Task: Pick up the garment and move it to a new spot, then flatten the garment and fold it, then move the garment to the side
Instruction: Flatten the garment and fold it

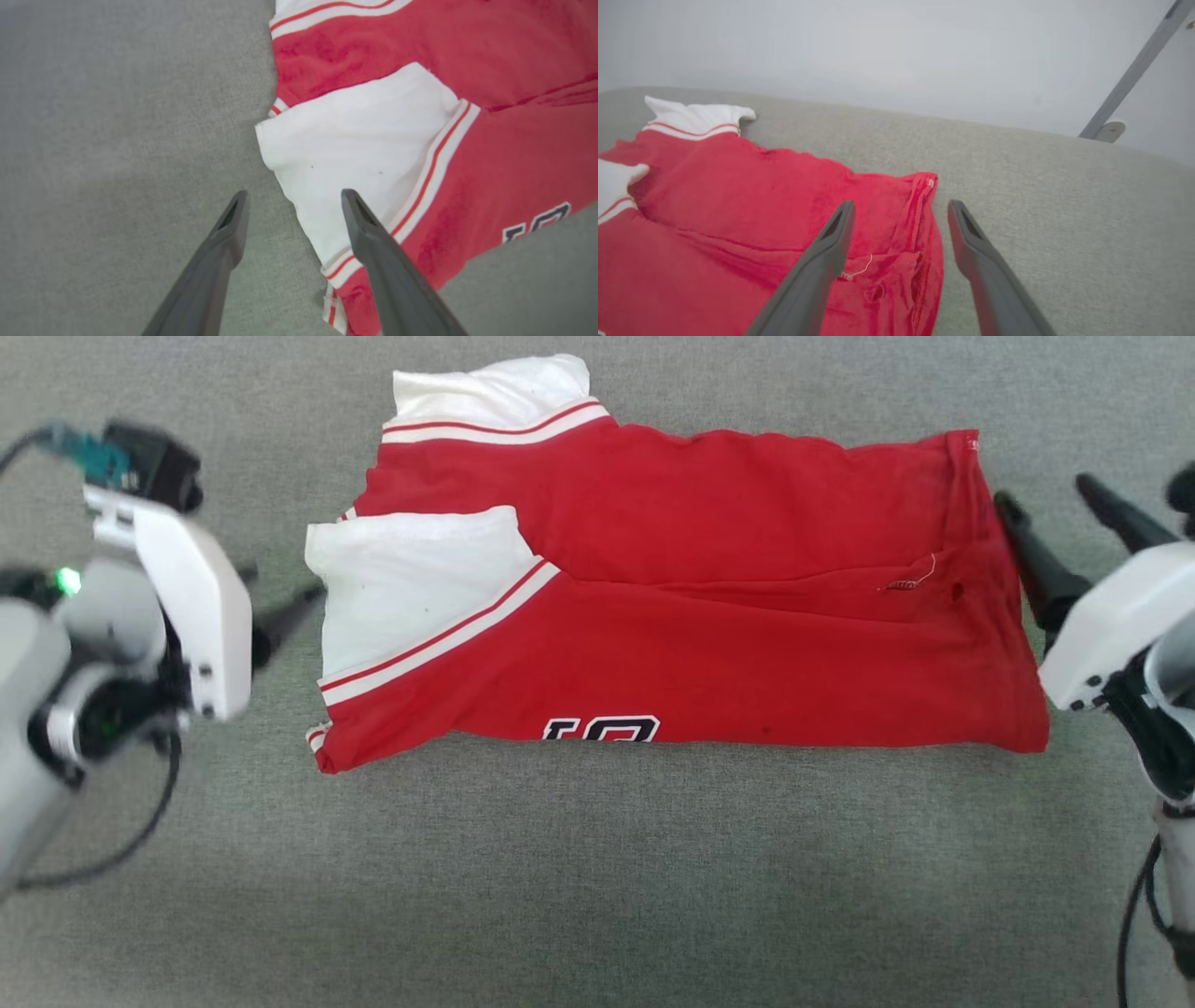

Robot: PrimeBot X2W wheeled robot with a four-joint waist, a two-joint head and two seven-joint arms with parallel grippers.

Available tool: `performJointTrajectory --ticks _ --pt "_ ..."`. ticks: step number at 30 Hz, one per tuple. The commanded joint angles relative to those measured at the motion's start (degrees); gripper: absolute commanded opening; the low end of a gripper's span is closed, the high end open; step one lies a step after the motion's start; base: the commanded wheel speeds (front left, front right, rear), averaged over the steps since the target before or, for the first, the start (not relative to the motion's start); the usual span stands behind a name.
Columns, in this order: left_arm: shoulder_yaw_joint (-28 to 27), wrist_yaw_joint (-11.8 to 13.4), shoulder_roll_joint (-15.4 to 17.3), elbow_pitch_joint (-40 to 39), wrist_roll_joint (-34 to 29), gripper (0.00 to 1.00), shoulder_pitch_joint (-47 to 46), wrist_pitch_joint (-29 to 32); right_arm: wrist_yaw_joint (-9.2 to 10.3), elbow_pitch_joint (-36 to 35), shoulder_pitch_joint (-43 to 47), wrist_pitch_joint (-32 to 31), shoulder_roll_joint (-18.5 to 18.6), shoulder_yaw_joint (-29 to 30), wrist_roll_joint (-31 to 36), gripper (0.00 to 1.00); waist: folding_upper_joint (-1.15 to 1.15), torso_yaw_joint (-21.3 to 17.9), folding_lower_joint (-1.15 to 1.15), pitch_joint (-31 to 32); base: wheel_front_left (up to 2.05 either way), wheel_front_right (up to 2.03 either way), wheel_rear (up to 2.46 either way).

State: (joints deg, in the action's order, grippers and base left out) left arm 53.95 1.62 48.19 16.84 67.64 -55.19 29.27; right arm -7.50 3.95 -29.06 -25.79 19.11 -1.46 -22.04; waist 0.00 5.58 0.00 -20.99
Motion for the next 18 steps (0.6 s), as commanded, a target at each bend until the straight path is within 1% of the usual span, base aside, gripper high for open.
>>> performJointTrajectory --ticks 1,2,6,9,13,15,18 --pt "-0.11 1.4 0.93 -2.06 0.71 1.0 2.15 0.44 0.03 -1.46 1.3 1.49 -1.42 1.17 0.76 1.0 0.0 -0.01 0.0 0.16 0.0 0.0 0.0" --pt "-0.01 2.57 2.02 -3.82 0.95 1.0 3.13 0.51 0.03 -2.64 1.8 2.62 -2.3 2.42 1.65 1.0 0.0 -0.01 0.0 0.22 0.0 0.0 0.0" --pt "-0.13 6.86 4.63 -10.52 2.98 1.0 7.61 1.09 0.03 -7.34 4.12 6.44 -5.49 5.95 4.76 1.0 0.0 -0.27 0.0 0.27 0.0 0.0 0.0" --pt "0.02 9.13 6.01 -13.83 4.16 1.0 10.07 1.22 0.03 -10.42 5.56 9.12 -8.6 9.08 6.97 1.0 0.0 -0.68 0.0 0.21 0.0 0.0 0.0" --pt "0.23 11.35 7.04 -15.05 5.14 1.0 12.61 1.09 0.03 -13.37 7.56 10.93 -12.03 11.05 9.02 1.0 0.0 -1.91 0.0 0.05 0.0 0.0 0.0" --pt "0.21 11.88 7.03 -14.85 5.75 1.0 13.47 0.74 0.03 -14.89 8.54 11.36 -13.17 11.62 9.42 1.0 0.0 -2.74 0.0 -0.13 0.0 0.0 0.0" --pt "0.23 11.95 7.25 -13.26 6.25 1.0 14.83 0.41 0.03 -16.69 10.13 12.0 -14.54 12.29 9.63 1.0 0.0 -4.13 0.0 -0.59 0.0 0.0 0.0"
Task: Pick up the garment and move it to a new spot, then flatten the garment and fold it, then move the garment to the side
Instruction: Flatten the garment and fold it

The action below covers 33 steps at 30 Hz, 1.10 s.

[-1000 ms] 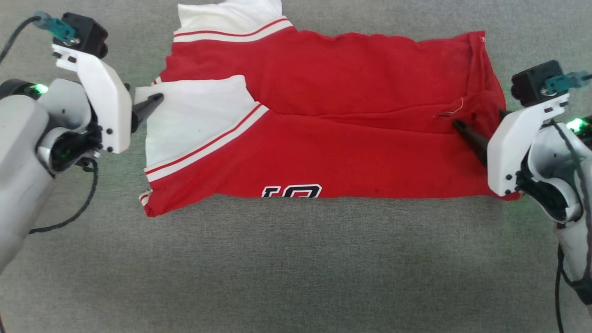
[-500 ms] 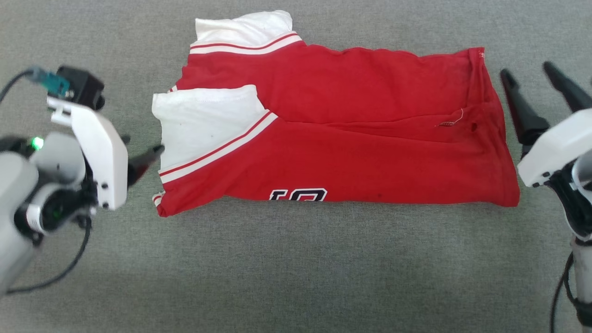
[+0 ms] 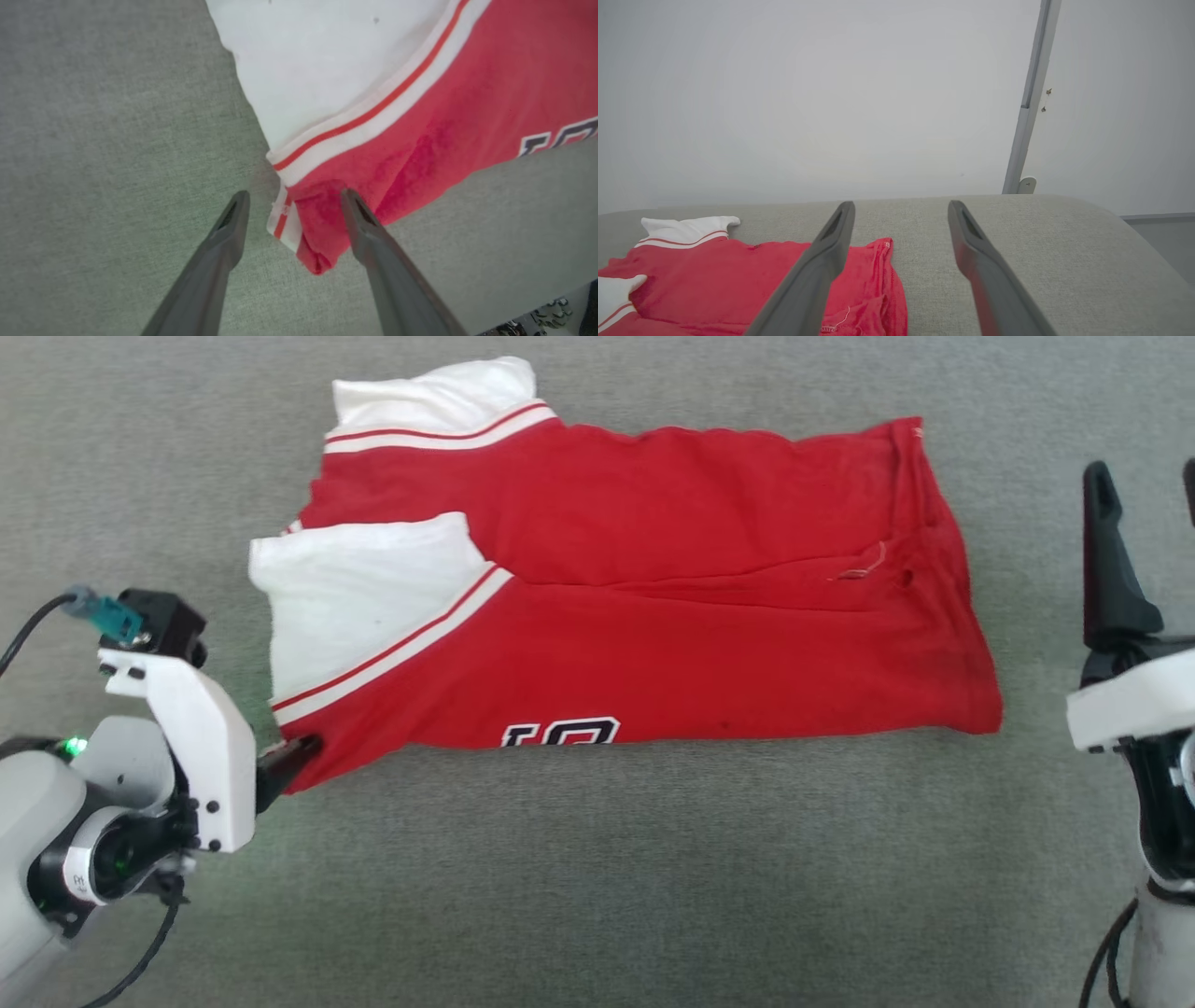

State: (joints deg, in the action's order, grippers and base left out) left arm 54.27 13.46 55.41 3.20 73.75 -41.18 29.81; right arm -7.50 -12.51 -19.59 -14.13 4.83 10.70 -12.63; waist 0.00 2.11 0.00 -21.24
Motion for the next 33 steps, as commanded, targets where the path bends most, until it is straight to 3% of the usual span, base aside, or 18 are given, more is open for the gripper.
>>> performJointTrajectory --ticks 1,10,11,12,13,14,19,25,33 --pt "-0.1 0.02 -0.13 1.02 0.6 1.0 1.14 -0.17 0.03 -0.72 1.23 0.6 -0.65 0.43 0.1 1.0 0.0 -1.1 0.0 -0.5 0.0 0.0 0.0" --pt "0.42 -0.92 -3.63 9.71 3.4 1.0 2.66 0.32 0.03 -2.54 5.94 0.71 -1.97 2.42 -1.65 1.0 0.0 -3.73 0.0 -1.14 0.0 0.0 0.0" --pt "0.84 -1.38 -4.02 10.31 3.55 0.82 2.89 1.11 0.03 -2.4 6.42 0.46 -1.98 2.43 -1.88 1.0 0.0 -3.88 0.0 -1.08 0.0 0.0 0.0" --pt "0.84 -1.38 -4.02 10.31 3.55 0.82 2.89 1.11 0.03 -2.4 6.42 0.46 -1.98 2.43 -1.88 1.0 0.0 -3.88 0.0 -1.08 0.0 0.0 0.0" --pt "1.12 -1.62 -4.52 10.8 3.76 0.22 2.99 1.57 0.03 -2.23 6.82 -0.03 -1.99 2.2 -2.34 1.0 0.0 -3.97 0.0 -1.01 0.0 0.0 0.0" --pt "1.37 -1.9 -4.95 11.22 4.0 0.0 3.12 2.06 0.03 -1.95 7.23 -0.53 -2.0 2.03 -2.98 1.0 0.0 -4.04 0.0 -0.88 0.0 0.0 0.0" --pt "2.11 -3.14 -5.75 11.81 3.15 0.0 2.45 2.44 0.03 -1.36 9.18 -5.75 -2.02 -0.17 -4.27 1.0 0.0 -3.57 0.0 -0.36 0.0 0.0 0.0" --pt "2.33 -4.14 -6.76 12.29 2.33 0.0 1.38 2.58 0.03 0.45 10.06 -16.54 -1.87 -3.85 -4.97 1.0 0.0 -2.2 0.0 -0.03 0.0 0.0 0.0" --pt "2.78 -5.02 -8.63 12.26 1.74 0.0 0.04 2.46 0.03 5.86 5.85 -26.95 1.86 -4.83 -3.98 1.0 0.0 -0.07 0.0 -0.4 0.0 0.0 0.0"
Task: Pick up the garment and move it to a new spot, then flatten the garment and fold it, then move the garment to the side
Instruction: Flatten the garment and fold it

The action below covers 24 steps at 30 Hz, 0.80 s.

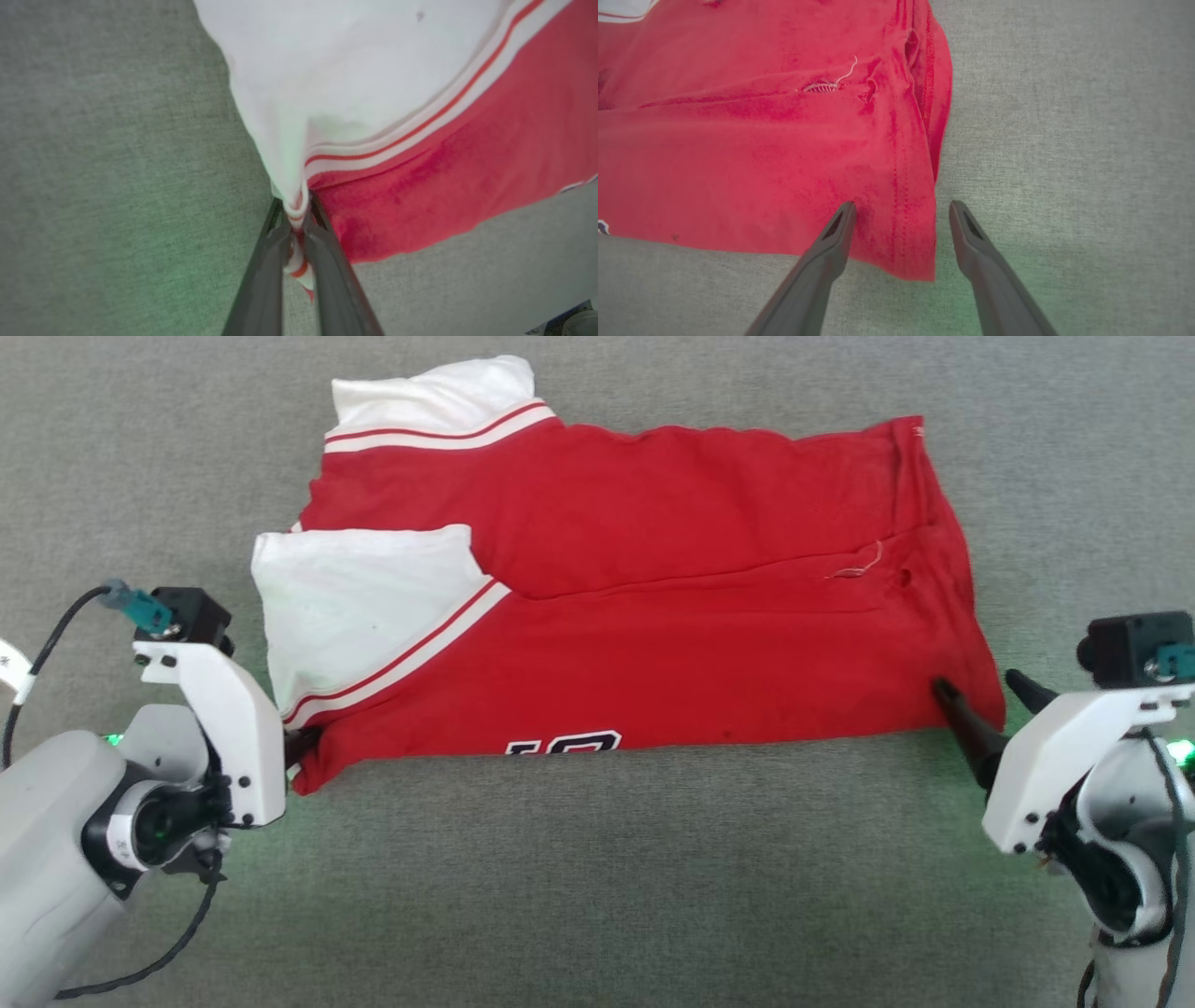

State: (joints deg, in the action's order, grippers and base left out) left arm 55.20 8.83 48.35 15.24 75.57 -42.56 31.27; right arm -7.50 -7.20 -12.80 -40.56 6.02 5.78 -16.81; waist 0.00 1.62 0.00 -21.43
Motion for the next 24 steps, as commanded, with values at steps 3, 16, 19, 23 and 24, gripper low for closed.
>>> performJointTrajectory --ticks 3,16,19,23,24 --pt "1.99 -0.82 -2.36 0.24 -0.35 0.0 0.93 0.79 0.03 3.54 -2.8 -2.93 1.96 0.41 0.44 1.0 0.0 1.42 0.0 -0.59 0.0 0.0 0.0" --pt "1.65 -2.61 -5.0 2.47 -0.93 0.0 -0.5 -0.85 0.04 16.0 -6.17 -15.04 7.48 -5.84 -3.88 0.0 0.0 3.8 0.0 -0.56 0.0 0.0 0.0" --pt "0.96 -2.27 -3.89 2.16 -0.38 0.0 -0.62 -0.65 0.04 13.54 -6.72 -16.37 9.68 -6.16 -5.8 0.0 0.0 4.12 0.0 0.03 0.0 0.0 0.0" --pt "0.31 -1.14 -1.95 0.86 -0.2 0.0 -0.63 -0.26 0.04 10.43 -6.67 -18.45 11.42 -5.98 -7.39 0.0 0.0 4.41 0.0 0.81 0.0 0.0 0.0" --pt "-0.02 -0.85 -1.43 0.1 -0.08 0.0 -0.61 -0.25 0.04 9.43 -6.68 -19.25 11.87 -5.65 -7.84 0.0 0.0 4.52 0.0 1.05 0.0 0.0 0.0"
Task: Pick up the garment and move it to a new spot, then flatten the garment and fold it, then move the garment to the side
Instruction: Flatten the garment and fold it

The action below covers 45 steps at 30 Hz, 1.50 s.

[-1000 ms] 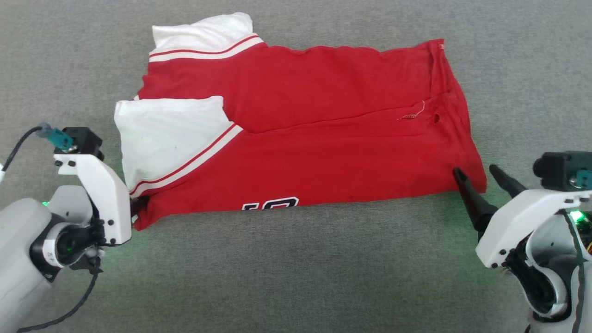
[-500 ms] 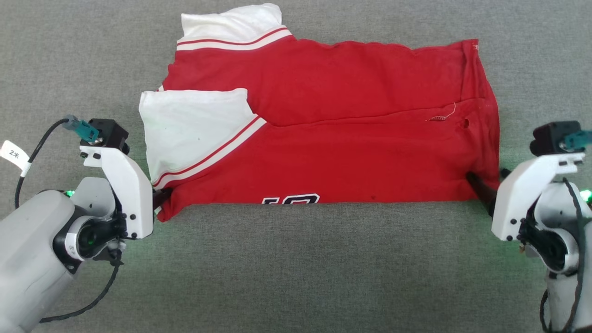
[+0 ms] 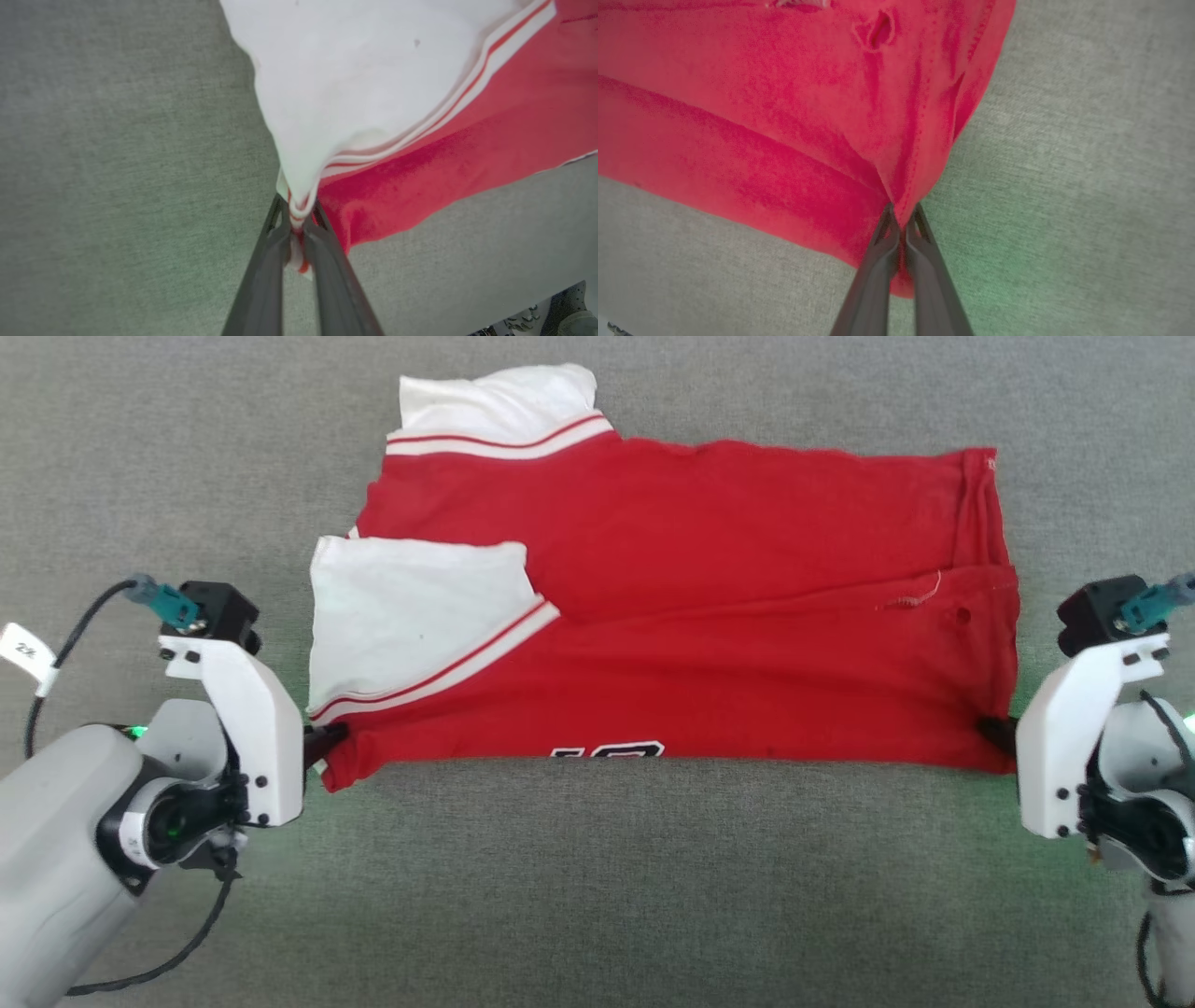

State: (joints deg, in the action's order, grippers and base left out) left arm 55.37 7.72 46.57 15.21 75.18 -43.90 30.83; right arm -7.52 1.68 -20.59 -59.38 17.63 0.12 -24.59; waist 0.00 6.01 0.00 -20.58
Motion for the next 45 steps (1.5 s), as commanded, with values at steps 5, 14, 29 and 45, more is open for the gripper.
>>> performJointTrajectory --ticks 5,14,29,45 --pt "-0.68 2.54 3.64 -4.63 0.5 0.0 1.6 0.83 0.07 -5.08 2.52 -3.95 1.76 2.1 -1.16 0.0 0.0 0.83 0.0 1.31 0.0 0.0 0.0" --pt "-0.93 8.62 9.65 -15.96 1.33 0.0 6.43 0.36 0.09 -14.25 8.33 -10.86 2.36 6.9 -2.34 0.0 0.0 1.66 0.0 1.6 0.0 0.0 0.0" --pt "3.06 7.64 4.89 -11.17 -0.93 1.0 8.77 -0.19 0.09 -10.9 13.92 -2.92 -3.52 6.17 -0.77 1.0 0.0 1.85 0.0 0.25 0.0 0.0 0.0" --pt "-1.74 8.45 13.45 -15.38 -1.51 1.0 3.52 1.06 0.06 -21.01 12.22 7.61 -4.74 8.46 0.0 1.0 0.0 -2.33 0.0 1.61 0.0 0.0 0.0"
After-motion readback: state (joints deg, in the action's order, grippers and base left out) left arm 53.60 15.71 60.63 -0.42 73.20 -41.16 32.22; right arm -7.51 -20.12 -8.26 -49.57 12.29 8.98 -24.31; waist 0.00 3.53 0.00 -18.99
